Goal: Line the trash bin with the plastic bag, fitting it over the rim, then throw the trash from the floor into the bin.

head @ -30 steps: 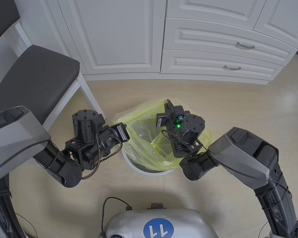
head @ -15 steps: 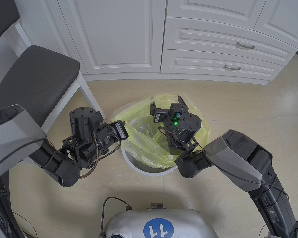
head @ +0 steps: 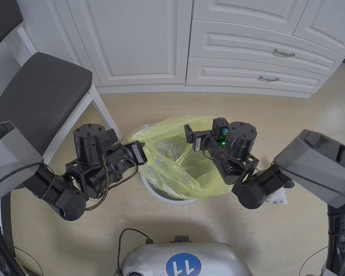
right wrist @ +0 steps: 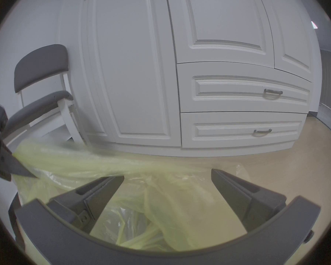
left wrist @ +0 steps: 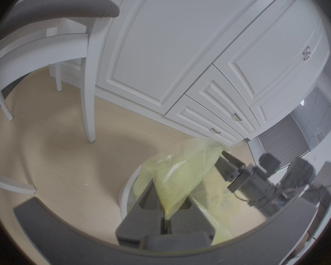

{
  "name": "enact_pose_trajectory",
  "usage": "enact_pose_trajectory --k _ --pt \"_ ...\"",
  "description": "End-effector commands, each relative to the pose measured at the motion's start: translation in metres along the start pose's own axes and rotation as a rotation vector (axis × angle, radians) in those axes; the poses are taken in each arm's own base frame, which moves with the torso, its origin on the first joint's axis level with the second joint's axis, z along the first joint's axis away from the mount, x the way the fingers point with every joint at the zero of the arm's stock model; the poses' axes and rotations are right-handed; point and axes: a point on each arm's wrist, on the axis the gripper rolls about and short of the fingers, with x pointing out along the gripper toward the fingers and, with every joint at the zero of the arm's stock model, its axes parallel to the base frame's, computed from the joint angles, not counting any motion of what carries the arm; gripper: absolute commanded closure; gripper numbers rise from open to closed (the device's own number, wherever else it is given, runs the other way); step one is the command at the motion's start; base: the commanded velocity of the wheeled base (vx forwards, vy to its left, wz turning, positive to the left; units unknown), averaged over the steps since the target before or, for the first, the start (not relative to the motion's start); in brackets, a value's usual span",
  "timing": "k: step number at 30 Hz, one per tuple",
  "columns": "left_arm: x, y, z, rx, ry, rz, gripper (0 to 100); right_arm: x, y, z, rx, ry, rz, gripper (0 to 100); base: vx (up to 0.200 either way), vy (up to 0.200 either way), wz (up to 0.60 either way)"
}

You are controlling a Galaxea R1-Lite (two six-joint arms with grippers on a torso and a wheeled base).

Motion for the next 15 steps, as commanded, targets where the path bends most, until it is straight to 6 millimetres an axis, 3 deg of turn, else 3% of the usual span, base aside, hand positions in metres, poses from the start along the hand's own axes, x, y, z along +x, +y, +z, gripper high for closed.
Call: enact_pose_trajectory --k 1,6,11,15 --pt "-0.014 -0.019 -0.011 0.048 0.022 -0.057 100 -0.023 -0.028 0.064 0.056 0.002 -0.011 0 0.0 0.0 0.0" --pt "-0.024 -0.022 -0.009 0.105 -0.014 -0.089 100 -0.024 -0.047 0.073 0.06 0.137 -0.053 0 0.0 0.0 0.0" --pt "-0.013 -0.011 -0.009 0.098 -0.008 -0.058 100 -0.019 -0.047 0.081 0.156 0.279 -0.076 0 0.0 0.0 0.0" --pt "0.003 0.005 -0.01 0.09 -0.016 -0.011 100 -0.018 -0.046 0.075 0.152 0.314 -0.076 0 0.0 0.0 0.0"
